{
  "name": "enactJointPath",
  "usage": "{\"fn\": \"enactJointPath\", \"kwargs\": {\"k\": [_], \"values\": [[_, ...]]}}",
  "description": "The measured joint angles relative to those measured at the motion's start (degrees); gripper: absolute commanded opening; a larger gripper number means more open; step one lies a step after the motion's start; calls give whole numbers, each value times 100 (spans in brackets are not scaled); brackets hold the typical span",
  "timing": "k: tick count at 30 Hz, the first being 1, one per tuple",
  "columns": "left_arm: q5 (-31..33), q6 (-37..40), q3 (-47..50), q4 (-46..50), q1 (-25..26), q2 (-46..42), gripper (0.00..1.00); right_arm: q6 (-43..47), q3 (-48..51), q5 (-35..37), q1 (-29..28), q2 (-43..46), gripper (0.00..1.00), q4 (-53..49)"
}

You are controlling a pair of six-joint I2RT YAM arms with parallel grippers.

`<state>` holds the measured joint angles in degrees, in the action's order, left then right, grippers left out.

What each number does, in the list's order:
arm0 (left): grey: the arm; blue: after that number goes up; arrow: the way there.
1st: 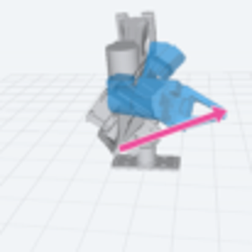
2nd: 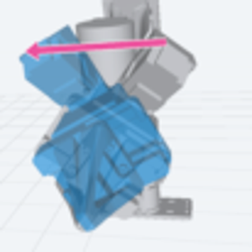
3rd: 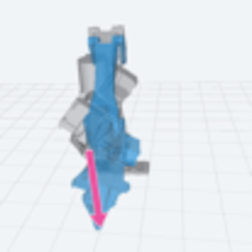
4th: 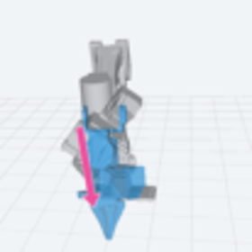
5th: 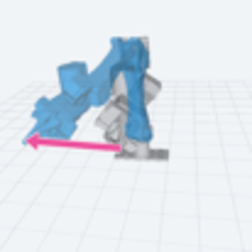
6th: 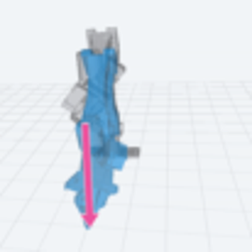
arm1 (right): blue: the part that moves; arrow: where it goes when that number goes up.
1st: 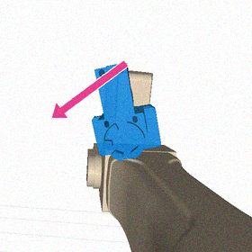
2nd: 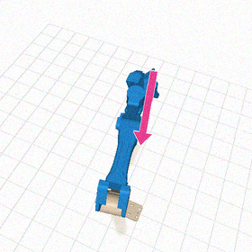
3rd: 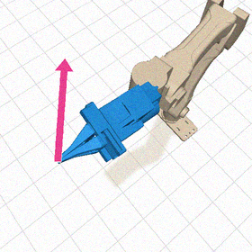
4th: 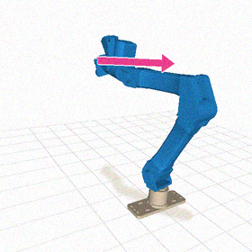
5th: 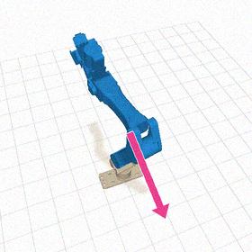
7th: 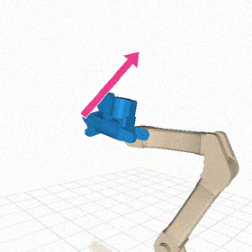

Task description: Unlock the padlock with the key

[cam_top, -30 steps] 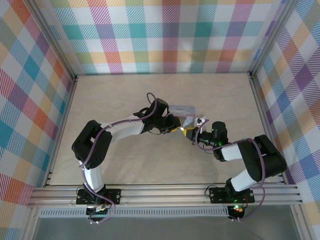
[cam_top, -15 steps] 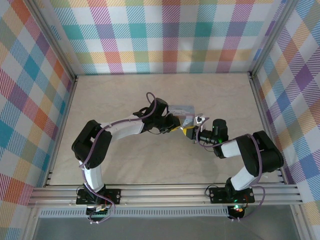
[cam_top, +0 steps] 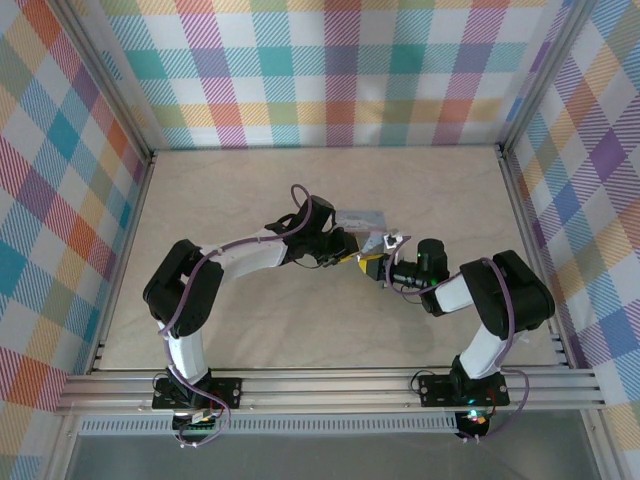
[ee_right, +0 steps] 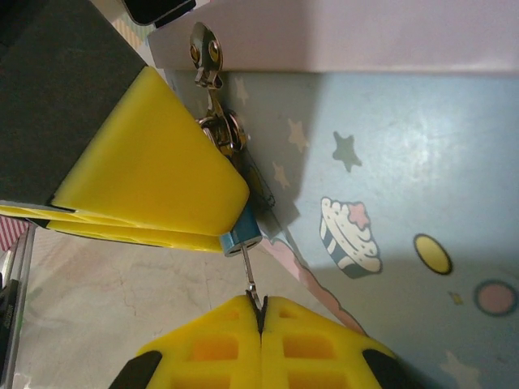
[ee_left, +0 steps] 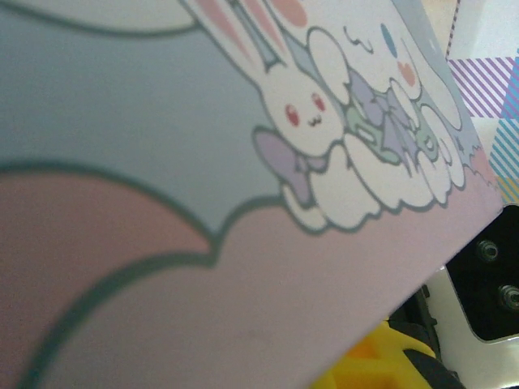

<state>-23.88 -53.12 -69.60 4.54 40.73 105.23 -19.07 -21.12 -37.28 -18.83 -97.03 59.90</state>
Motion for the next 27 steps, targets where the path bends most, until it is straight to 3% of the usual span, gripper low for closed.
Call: {"fn": "enactJointPath", "kwargs": {"k": [27], "values": [[-74, 439, -177, 142, 0, 2, 5, 785, -291, 249, 81, 935, 1, -1808]]}}
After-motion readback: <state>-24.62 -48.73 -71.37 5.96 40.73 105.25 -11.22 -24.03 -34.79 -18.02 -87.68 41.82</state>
